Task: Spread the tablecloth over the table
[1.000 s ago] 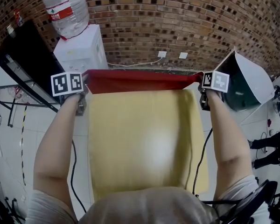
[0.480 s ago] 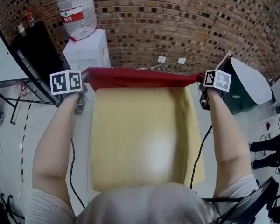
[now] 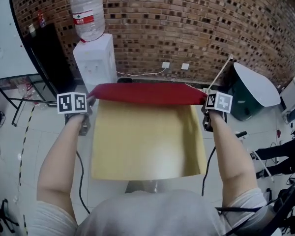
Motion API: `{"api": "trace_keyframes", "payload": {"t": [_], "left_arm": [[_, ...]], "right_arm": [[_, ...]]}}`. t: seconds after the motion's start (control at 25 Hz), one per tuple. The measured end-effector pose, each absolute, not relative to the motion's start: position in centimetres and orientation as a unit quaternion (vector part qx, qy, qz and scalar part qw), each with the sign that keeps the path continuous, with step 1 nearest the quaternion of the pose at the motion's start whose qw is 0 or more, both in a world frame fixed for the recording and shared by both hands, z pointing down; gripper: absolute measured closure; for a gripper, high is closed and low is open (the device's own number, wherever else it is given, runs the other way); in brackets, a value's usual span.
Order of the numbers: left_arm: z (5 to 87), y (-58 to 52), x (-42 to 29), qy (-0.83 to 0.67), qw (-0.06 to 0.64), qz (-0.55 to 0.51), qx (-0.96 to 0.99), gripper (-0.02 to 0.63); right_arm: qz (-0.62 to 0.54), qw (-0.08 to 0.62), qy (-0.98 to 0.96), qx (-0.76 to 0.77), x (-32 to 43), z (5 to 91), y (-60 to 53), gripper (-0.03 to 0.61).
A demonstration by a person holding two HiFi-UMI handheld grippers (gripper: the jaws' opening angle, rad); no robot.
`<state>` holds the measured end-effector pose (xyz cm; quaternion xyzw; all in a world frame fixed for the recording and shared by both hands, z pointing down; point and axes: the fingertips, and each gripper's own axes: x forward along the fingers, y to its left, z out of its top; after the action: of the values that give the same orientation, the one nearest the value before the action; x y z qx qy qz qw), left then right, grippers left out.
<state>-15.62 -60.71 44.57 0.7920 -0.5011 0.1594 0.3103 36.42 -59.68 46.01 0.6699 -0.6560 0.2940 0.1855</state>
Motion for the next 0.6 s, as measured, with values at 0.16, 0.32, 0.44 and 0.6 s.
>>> {"api": "trace_keyframes", "payload": {"t": [0.16, 0.32, 0.44, 0.6], "left_arm": [[46.7, -56.4, -15.6, -0.5, 0.322, 0.169, 0.786, 0.604], [48.4, -52.6, -15.0, -0.495, 0.332, 0.187, 0.781, 0.604], [50.2, -49.5, -14.7, -0.49, 0.338, 0.205, 0.777, 0.603], [52.5, -45.6, -14.3, -0.486, 0.343, 0.224, 0.772, 0.604]], "right_arm": [[0.299, 0.187, -0.657, 0.667, 36.5, 47.8, -55.4, 0.568], [0.316, 0.179, -0.649, 0.669, 37.1, 49.5, -51.5, 0.568], [0.335, 0.17, -0.645, 0.665, 37.4, 51.2, -48.4, 0.568], [0.347, 0.167, -0.646, 0.659, 37.4, 53.4, -44.8, 0.568]]}}
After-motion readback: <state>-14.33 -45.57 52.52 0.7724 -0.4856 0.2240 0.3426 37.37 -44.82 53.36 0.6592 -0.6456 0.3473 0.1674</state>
